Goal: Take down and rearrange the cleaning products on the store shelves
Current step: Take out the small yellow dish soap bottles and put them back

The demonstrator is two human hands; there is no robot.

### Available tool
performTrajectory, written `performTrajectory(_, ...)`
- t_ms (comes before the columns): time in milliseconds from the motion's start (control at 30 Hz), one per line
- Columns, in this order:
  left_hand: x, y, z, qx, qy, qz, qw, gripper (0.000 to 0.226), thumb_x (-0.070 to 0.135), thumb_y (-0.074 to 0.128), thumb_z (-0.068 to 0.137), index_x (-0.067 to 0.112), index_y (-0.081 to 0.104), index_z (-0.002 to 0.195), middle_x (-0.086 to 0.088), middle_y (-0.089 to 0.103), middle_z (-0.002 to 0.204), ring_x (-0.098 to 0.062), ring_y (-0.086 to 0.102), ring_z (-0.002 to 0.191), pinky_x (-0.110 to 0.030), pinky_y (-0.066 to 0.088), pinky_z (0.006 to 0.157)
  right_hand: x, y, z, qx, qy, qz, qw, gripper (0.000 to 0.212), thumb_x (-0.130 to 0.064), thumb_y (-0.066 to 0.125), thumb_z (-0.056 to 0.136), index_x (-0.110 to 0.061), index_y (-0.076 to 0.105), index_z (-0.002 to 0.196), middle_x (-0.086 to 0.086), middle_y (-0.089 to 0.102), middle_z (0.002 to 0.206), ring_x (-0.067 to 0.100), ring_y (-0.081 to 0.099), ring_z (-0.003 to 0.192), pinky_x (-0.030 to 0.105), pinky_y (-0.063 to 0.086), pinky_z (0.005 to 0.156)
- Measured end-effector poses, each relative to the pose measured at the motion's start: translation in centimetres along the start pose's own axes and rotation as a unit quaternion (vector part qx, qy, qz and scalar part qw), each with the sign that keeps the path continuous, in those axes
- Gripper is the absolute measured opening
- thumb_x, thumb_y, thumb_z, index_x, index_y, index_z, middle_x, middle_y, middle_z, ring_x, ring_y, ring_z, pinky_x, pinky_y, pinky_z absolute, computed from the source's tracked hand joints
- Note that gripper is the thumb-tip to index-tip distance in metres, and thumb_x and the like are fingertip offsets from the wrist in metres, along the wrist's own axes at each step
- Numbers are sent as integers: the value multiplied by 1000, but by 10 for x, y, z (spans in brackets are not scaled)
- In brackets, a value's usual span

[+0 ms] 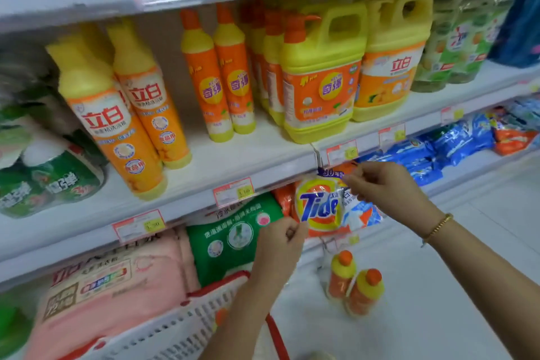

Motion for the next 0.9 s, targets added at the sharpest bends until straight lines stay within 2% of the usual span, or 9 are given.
performTrajectory(67,-25,38,-8,-88,-55,6,995,3,13,67,87,15,64,87,6,60,73,-6,56,65,-25,47,67,48,3,-20,7,46,-3,999,15,-20,69,83,-13,64,71,-3,66,64,7,60,59,20,46,60)
performTrajectory(133,-43,69,-12,-142,-73,-7,987,30,3,69,82,15,60,108,7,56,89,-9,55,80,-24,47,76,94,13,-41,10,96,-13,995,12,-6,68,81,-17,65,82,0,69,77,5,59,61,11,41,57)
performTrajectory(200,-50,91,-13,-167,-81,-2,983,46,2,70,81,14,54,123,5,54,107,-14,53,99,-28,47,87,137,31,-62,-1,147,4,989,31,9,60,76,-17,62,94,7,69,91,10,62,69,6,41,54)
performTrajectory(267,-57,108,-12,-181,-111,14,977,61,6,72,82,12,46,137,1,51,128,-18,50,119,-30,43,98,167,50,-82,-25,184,32,982,42,15,59,73,-15,59,103,12,67,101,20,63,82,7,44,59)
performTrajectory(333,-67,119,-7,-187,-136,34,972,70,10,74,80,13,41,142,-3,46,142,-22,47,128,-31,41,101,189,70,-97,-71,201,53,976,51,15,63,71,-17,56,109,9,64,107,22,61,94,11,46,67)
performTrajectory(433,-75,132,4,-193,-139,54,970,67,14,78,76,15,48,136,-5,53,138,-25,52,124,-35,45,101,207,92,-108,-120,199,81,969,58,3,79,66,-30,55,108,-7,62,108,17,59,101,15,48,73)
performTrajectory(633,-78,149,26,-191,-118,72,972,48,14,79,71,13,64,116,-8,67,118,-25,60,110,-35,49,96,213,105,-107,-27,161,79,983,53,-9,84,64,-33,56,102,-17,61,101,-1,57,94,5,44,73)
performTrajectory(767,-78,149,25,-184,-99,97,973,37,14,76,73,12,67,109,-8,69,112,-24,62,104,-31,51,90,212,105,-108,23,150,76,985,53,-8,84,64,-37,53,95,-20,60,94,2,58,88,4,44,70)
performTrajectory(900,-74,119,14,-200,-88,104,970,45,12,86,55,20,66,95,3,71,97,-16,66,92,-28,54,82,205,101,-111,57,162,63,983,52,-10,85,62,-27,56,101,-6,63,92,15,60,87,18,46,73)
Point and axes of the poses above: each hand's wrist, its own z-axis towards the middle knuckle, its own y-axis out of the palm, x = y × z, the point moved 2 cm from there along z, towards the middle knuckle
